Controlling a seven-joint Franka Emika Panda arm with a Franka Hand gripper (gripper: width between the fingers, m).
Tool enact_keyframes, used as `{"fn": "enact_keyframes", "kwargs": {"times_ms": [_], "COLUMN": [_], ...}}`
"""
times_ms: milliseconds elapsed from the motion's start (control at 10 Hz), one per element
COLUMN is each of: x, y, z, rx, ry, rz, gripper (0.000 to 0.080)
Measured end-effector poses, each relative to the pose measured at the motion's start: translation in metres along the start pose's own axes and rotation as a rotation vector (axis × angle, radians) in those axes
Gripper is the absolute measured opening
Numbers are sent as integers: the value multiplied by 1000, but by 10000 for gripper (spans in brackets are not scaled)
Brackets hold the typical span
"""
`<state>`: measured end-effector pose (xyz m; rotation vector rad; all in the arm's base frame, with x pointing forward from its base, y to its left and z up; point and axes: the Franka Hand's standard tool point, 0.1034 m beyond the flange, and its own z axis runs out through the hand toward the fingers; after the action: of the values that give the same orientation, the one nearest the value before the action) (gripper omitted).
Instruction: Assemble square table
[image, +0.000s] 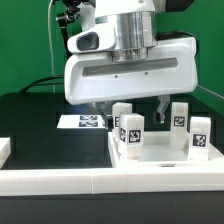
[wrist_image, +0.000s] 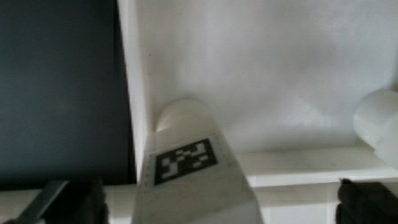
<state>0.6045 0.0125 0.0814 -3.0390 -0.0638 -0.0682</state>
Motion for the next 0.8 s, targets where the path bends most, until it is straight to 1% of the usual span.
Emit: {"fn": "enact_keyframes", "kwargs": {"times_ms": [300,400,500,600,700,800], "x": [6,6,6,6,6,7], "y": [2,2,2,2,2,3], "z": [-3,-3,-3,-3,-3,-3], "rx": [4,6,6,6,6,4], "ry": [-9,-6,-6,-6,-6,-4], "rz": [-270,-256,-256,-256,-256,-242], "gripper": [649,649,554,554,321,297]}}
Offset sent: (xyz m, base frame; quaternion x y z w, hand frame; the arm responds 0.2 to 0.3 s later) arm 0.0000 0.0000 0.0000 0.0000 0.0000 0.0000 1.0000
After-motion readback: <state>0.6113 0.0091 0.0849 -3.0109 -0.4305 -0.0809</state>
